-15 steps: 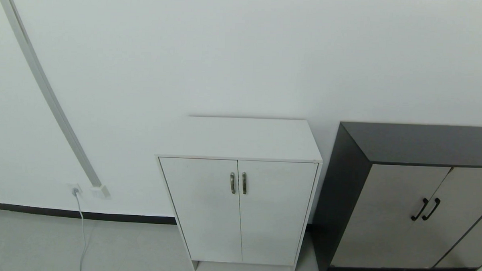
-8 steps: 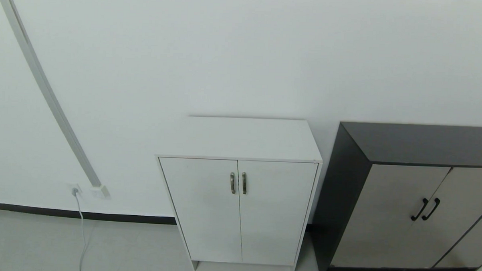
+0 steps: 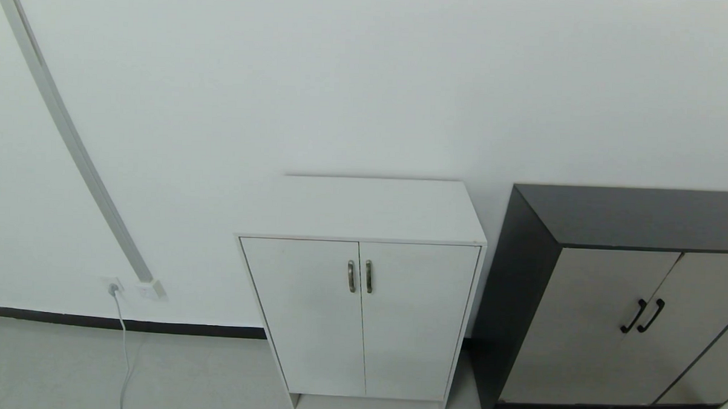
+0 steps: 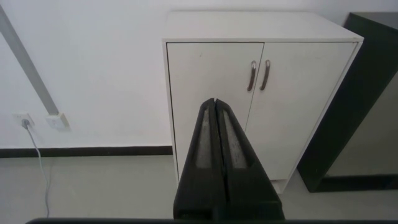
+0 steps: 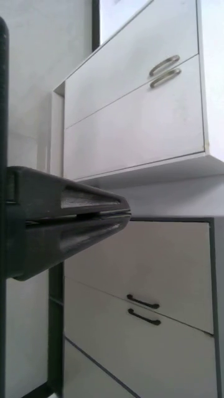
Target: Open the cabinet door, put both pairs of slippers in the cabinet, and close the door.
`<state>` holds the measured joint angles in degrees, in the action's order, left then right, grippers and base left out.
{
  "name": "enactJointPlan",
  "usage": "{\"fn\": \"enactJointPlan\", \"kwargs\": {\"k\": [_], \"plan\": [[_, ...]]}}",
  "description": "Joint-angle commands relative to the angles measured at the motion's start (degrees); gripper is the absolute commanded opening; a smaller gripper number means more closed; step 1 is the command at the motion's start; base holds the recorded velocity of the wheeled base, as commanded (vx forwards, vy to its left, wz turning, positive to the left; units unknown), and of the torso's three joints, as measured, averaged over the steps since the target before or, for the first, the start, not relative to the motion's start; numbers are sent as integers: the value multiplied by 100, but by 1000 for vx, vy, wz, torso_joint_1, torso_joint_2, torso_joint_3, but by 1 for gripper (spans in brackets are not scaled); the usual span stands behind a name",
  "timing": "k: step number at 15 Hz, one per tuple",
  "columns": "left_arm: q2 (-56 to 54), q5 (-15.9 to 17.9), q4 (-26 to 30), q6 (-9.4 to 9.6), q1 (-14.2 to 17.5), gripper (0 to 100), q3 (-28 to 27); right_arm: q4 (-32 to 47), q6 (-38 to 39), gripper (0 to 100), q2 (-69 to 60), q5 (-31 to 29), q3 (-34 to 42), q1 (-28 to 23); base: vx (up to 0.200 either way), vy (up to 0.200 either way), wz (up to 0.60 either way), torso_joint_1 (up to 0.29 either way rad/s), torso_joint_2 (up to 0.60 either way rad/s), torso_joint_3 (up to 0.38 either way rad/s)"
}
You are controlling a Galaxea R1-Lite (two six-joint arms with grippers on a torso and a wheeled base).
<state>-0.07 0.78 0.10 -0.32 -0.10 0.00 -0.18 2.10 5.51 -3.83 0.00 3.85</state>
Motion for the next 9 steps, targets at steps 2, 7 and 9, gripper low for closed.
{"fn": "enactJointPlan", "kwargs": {"k": [2,7,9], "plan": [[7,1,-1,5,1,0,0,1,-34,0,-112,5,0,-412,0,0,0,0,0,0],[7,1,-10,23,1,0,0,-8,36,0,-551,-13,0,-403,0,0,0,0,0,0],[7,1,-1,32,1,0,0,-26,203,0,-551,-109,0,-403,0,0,0,0,0,0]]}}
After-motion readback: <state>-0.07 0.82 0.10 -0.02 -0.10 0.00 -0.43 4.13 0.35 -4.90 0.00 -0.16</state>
